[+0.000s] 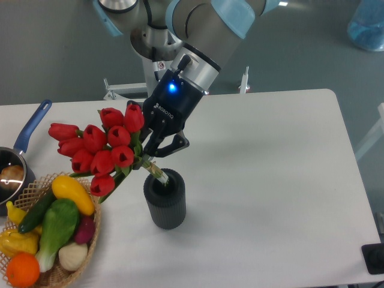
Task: Insert the flowers into the vase
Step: 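Lower the tulip stems into the vase opening with the gripper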
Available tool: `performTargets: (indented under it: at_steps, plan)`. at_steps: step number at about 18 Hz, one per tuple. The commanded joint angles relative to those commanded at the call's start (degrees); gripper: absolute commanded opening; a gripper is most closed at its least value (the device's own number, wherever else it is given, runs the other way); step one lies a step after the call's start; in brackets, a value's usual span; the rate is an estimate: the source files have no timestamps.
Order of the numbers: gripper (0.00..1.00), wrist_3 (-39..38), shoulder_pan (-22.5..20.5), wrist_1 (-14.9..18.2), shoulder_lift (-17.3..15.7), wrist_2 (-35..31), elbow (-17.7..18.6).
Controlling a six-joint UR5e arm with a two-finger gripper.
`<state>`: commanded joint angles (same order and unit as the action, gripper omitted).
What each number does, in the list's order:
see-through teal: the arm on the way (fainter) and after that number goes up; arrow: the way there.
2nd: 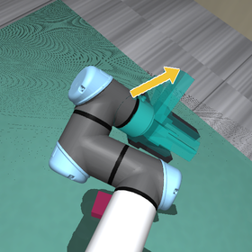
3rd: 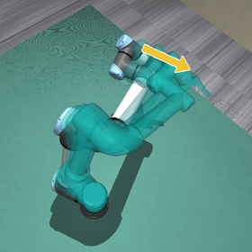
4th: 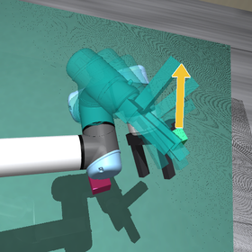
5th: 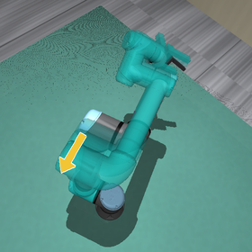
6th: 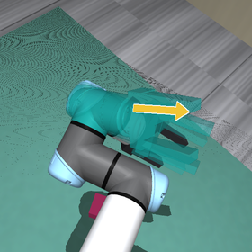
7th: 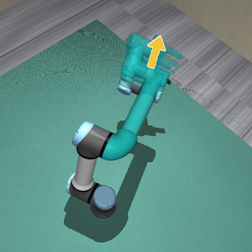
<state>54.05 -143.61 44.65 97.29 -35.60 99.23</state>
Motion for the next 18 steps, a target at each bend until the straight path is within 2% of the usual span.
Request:
performTargets:
  at_steps: [18]
  plan:
    - [0.0, 0.0, 0.2, 0.0, 2.6, 0.0, 0.6]
